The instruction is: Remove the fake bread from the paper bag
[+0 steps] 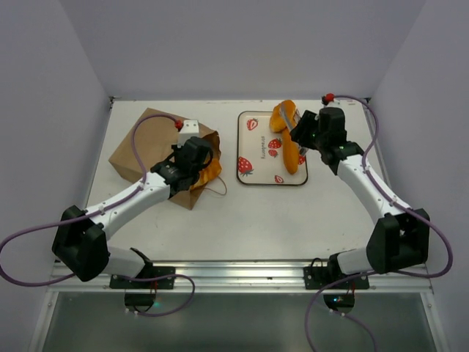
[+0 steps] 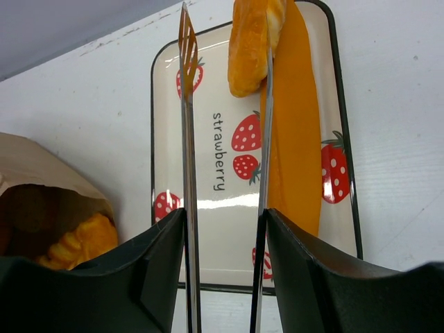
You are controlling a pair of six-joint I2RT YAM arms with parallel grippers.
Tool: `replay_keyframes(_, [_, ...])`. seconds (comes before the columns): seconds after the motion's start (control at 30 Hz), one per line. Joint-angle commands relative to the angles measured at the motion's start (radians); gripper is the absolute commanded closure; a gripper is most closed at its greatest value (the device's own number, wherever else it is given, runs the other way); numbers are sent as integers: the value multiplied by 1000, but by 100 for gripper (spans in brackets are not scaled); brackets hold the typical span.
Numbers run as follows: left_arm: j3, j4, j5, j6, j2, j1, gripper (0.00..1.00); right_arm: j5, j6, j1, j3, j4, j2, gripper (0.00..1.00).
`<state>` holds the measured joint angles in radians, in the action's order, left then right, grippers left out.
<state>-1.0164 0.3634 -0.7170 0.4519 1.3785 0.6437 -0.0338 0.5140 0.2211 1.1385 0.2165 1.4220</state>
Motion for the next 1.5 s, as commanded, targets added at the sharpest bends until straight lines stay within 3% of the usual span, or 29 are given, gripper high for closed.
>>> replay_keyframes(0.0, [7,-34,-15,10,-41,1,100,-8,-19,-5,-22,-9,-67,47])
replay_keyframes(0.3, [16,-30,8,14,-48,1,100,32,-57,-5,-108,41,-235,48])
replay_keyframes(0.53, [32,-38,18,15,-61,2,100,164,-54,-2,-187,67,-357,48])
replay_keyframes(0.83, [-59,64,44,-38,-82,1,100,170,-22,141,-286,119,-504,48])
replay_keyframes(1.27, [-206,233,68,-73,-70,1,100,155,14,374,-321,113,-503,50])
replay_keyframes(1.47, [-186,200,62,-124,-75,1,100,150,15,426,-333,98,-466,49])
